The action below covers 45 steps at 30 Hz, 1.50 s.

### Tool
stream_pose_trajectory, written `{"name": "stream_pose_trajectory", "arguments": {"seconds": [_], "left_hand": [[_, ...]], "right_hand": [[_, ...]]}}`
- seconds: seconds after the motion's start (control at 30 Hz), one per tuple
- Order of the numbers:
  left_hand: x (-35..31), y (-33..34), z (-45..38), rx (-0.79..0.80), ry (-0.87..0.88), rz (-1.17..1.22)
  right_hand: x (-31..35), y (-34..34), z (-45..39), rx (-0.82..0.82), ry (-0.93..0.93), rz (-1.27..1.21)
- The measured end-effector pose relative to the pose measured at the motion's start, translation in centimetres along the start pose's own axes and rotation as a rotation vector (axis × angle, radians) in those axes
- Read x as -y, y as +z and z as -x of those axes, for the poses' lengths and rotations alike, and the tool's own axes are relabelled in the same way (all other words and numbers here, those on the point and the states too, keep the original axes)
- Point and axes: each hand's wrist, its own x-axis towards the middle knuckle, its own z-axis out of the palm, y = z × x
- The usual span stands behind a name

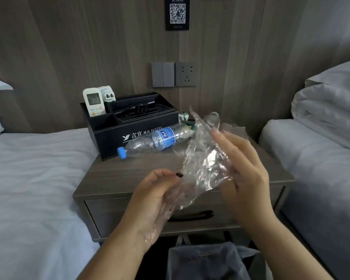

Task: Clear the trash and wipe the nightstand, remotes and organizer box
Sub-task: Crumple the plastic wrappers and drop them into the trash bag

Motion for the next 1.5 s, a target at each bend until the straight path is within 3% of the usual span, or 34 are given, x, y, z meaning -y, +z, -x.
{"name": "stream_pose_trajectory", "arguments": {"seconds": [0.17, 0.3, 0.4, 0.5, 0.57, 0.63, 0.73, 0.9, 1.07, 1.13, 1.23, 1.3, 1.4, 1.5], "left_hand": [[-0.8, -0.8, 0.2, 0.078, -0.098, 0.134], [-1.0, -0.8, 0.9, 0.28, -0.037, -0.008], [-0.6, -0.1, 0.8, 0.14, 0.018, -0.124], [-0.5, -0.4, 0.3, 0.036, 0.027, -0.139], [-0.8, -0.6, 0.4, 0.056, 0.041, -0.139], [-0.8, -0.3, 0.7, 0.135, 0.042, -0.135], [-0.5, 0.2, 1.0, 0.203, 0.041, -0.139], [0.0, 0.3, 0.7, 0.156, -0.058, -0.147], [0.1, 0.7, 0.6, 0.181, -0.201, -0.047], [-0.3, 0.8, 0.8, 0.212, -0.242, 0.061], [-0.8, 0.7, 1.1, 0.269, -0.272, 0.183], [-0.9, 0.5, 1.1, 0.264, -0.248, 0.171], [-1.1, 0.2, 0.9, 0.214, -0.182, 0.117], [-1.3, -0.4, 0.4, 0.112, -0.119, 0.126]], "right_hand": [[-0.1, -0.6, 1.2, 0.232, -0.207, 0.427], [-0.2, -0.5, 1.8, 0.365, -0.221, 0.479], [0.3, -0.8, 2.2, 0.405, -0.042, 0.137], [1.3, -1.9, 1.3, 0.174, 0.31, -0.419], [1.2, -2.5, 0.5, 0.023, 0.588, -0.673], [1.0, -2.6, 0.1, 0.123, 0.806, -0.728], [1.0, -2.0, 0.3, 0.321, 0.905, -0.803], [1.0, -1.6, -0.1, 0.126, 0.813, -0.66], [0.4, -0.8, 0.6, -0.061, 0.576, -0.134], [0.6, -0.8, 0.8, -0.075, 0.376, 0.013], [0.7, -0.6, 1.7, -0.007, -0.011, 0.309], [0.9, -0.3, 1.9, 0.027, -0.145, 0.433], [1.3, 0.2, 1.9, 0.188, -0.19, 0.424], [1.6, 0.3, 2.4, 0.382, -0.093, 0.174]]}}
